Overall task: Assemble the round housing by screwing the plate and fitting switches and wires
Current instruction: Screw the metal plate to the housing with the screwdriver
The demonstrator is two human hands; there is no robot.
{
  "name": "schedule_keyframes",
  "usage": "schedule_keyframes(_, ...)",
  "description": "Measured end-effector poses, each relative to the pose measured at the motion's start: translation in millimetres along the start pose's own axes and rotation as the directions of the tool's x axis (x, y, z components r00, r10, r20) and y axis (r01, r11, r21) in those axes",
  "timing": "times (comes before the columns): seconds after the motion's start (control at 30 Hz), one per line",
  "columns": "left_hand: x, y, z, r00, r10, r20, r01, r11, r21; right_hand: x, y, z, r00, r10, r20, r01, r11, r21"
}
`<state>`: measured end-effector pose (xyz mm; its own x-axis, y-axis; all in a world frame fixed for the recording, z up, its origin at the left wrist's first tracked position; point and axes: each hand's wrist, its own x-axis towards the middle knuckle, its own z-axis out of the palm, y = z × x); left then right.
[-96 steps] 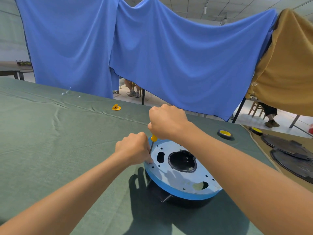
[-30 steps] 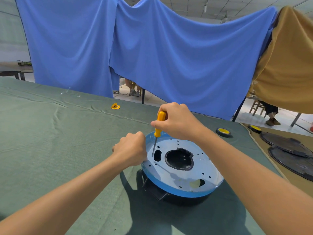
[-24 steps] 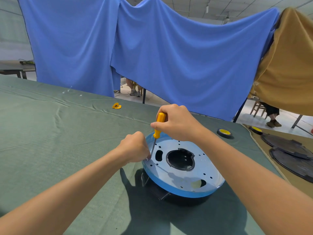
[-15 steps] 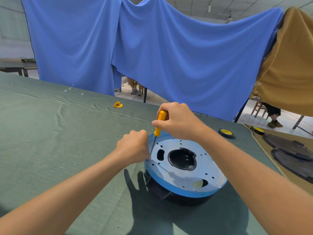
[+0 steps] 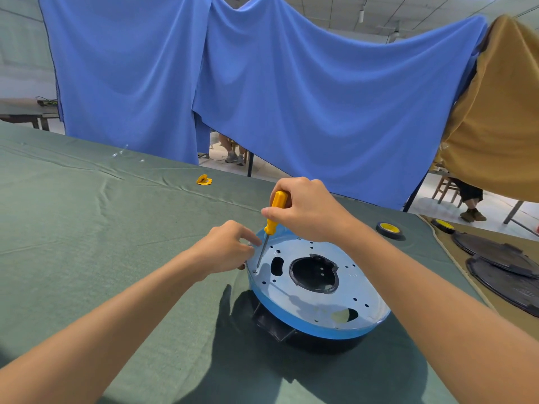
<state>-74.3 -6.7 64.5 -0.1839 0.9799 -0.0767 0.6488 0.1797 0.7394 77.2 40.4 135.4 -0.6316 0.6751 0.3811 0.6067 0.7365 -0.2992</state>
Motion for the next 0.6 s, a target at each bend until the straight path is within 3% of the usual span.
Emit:
schedule_keyframes(0.17, -0.9, -3.1, 6.0, 0.999, -0.051, -0.009, 0.048, 0.974, -0.22, 1.4, -1.4, 4.0, 1.0, -0.011, 0.008, 0.011, 1.0, -0.004)
schedule_keyframes(0.47, -4.0, -2.0, 7.8, 0.998, -0.05, -0.026, 0.043, 0.975, -0.218, 2.8, 3.2, 6.9, 0.999, -0.015, 0.051, 0.017, 1.0, -0.025)
schedule_keyframes(0.6, -3.5, -3.1, 9.3, 0.999, -0.046, -0.028, 0.037, 0.971, -0.238, 5.6, -1.3, 10.1, 0.998, -0.011, 0.065, 0.021, 0.989, -0.148)
